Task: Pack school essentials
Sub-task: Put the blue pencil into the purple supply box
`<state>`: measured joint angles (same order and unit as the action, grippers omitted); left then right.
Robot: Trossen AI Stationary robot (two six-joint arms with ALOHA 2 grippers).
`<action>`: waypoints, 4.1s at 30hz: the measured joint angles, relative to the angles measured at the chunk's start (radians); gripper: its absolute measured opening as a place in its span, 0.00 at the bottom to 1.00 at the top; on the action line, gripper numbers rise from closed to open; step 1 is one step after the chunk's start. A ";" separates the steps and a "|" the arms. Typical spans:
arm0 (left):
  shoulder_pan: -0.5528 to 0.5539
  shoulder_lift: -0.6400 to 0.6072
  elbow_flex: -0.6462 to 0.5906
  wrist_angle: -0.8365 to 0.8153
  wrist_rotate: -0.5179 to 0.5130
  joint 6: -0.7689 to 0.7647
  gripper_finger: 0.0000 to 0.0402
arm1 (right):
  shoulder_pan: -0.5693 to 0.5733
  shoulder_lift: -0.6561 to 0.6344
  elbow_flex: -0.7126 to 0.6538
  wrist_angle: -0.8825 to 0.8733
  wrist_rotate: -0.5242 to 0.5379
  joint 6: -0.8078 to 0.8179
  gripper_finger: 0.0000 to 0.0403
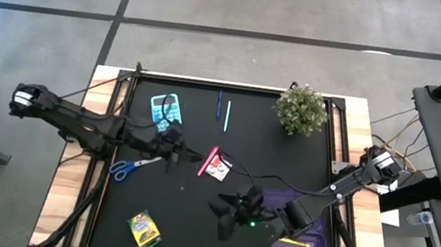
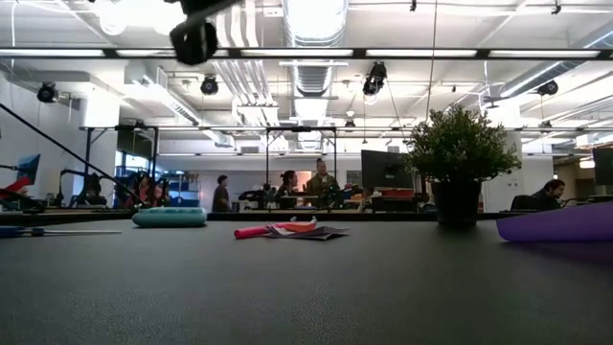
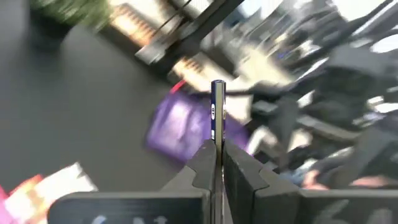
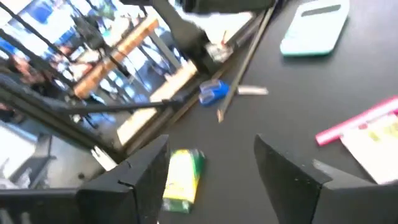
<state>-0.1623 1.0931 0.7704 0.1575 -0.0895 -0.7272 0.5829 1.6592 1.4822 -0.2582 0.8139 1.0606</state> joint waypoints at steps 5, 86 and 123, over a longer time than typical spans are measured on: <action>-0.035 0.000 0.020 0.140 -0.005 0.001 0.00 | -0.059 0.000 0.000 0.071 0.001 -0.010 0.62; -0.029 0.041 0.036 -0.265 0.192 -0.010 0.38 | -0.010 -0.096 0.046 -0.601 -0.650 0.418 0.03; -0.057 0.034 0.021 -0.951 0.239 -0.086 0.38 | 0.289 0.185 -0.071 -0.901 -1.039 0.187 0.03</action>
<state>-0.2192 1.1267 0.7918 -0.7932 0.1496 -0.8136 0.8722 1.8442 1.4109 -1.1591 -0.2249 1.2480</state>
